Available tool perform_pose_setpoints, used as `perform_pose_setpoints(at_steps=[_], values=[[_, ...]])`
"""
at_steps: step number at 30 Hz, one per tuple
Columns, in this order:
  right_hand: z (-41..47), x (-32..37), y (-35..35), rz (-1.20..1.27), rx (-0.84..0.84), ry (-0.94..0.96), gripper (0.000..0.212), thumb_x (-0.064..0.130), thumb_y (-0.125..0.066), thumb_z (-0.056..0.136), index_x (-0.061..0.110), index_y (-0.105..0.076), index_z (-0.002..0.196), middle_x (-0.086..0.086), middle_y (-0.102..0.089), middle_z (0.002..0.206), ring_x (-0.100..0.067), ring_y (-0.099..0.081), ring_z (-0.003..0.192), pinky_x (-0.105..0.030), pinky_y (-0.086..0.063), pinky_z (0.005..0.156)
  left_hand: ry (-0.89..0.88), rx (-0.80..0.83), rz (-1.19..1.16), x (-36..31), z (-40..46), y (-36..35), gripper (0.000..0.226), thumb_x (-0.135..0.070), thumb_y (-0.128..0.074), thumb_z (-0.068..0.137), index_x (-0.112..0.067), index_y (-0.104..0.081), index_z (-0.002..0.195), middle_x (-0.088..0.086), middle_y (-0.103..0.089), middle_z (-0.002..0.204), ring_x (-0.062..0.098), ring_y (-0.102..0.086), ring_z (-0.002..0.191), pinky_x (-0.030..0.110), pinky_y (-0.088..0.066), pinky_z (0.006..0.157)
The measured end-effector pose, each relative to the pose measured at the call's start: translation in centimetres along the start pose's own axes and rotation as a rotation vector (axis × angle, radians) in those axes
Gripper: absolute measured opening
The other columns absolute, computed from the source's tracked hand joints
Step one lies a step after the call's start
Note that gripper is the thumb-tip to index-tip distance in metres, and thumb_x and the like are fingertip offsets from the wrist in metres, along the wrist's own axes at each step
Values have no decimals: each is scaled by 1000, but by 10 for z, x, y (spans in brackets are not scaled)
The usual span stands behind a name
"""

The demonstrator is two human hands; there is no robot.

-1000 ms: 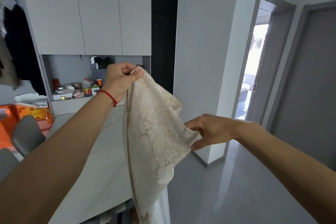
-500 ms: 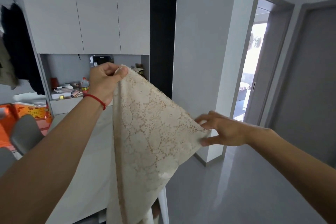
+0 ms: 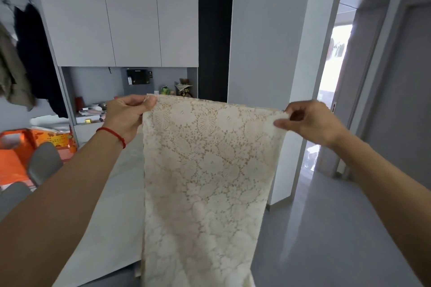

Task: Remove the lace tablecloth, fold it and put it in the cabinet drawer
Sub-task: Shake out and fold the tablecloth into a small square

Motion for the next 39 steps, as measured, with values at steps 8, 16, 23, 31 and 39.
perform_pose_setpoints(at_steps=[8, 16, 23, 31, 39], values=[[23, 16, 2, -293, -25, 61, 30, 28, -77, 94, 19, -57, 74, 7, -58, 71, -16, -54, 66, -22, -40, 58, 177, 0, -91, 35, -6, 10, 9, -9, -82, 77, -17, -79, 74, -2, -81, 83, 13, -78, 79, 27, -61, 64], [16, 11, -2, -189, -63, 0, 20, 25, -83, 89, 20, -64, 88, 2, -67, 91, -15, -67, 78, -19, -50, 65, 210, 27, -129, 41, -10, 11, 17, -15, -83, 70, -13, -77, 85, 1, -80, 85, 13, -77, 79, 27, -61, 66], [6, 9, -7, -120, -89, -22, 22, 20, -86, 86, 15, -64, 87, 10, -65, 87, -15, -67, 78, -3, -45, 54, 149, 1, -66, 38, -4, 7, 8, -8, -75, 89, -15, -73, 87, -4, -77, 81, 11, -73, 80, 26, -59, 69], [3, 15, -24, -3, -110, -124, 32, 26, -87, 85, 26, -68, 110, 2, -72, 98, -9, -69, 85, -21, -56, 73, -31, -86, 265, 25, -9, -23, 29, 0, -50, 99, -26, -60, 91, -7, -57, 105, 21, -55, 113, 35, -48, 96], [3, 70, -56, -27, -65, 123, 19, 14, -87, 84, 21, -69, 87, 15, -66, 80, 1, -62, 68, -6, -44, 62, -379, 527, 991, 3, -79, -119, 75, -96, -53, 61, -39, -67, 107, -12, -56, 98, 5, -57, 87, 27, -46, 67]])
Point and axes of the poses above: each hand's wrist, its own z-axis towards the middle knuckle, its own y-axis out of the back of the hand, x = y × z, the point moved 2 cm from there along z, towards the middle knuckle
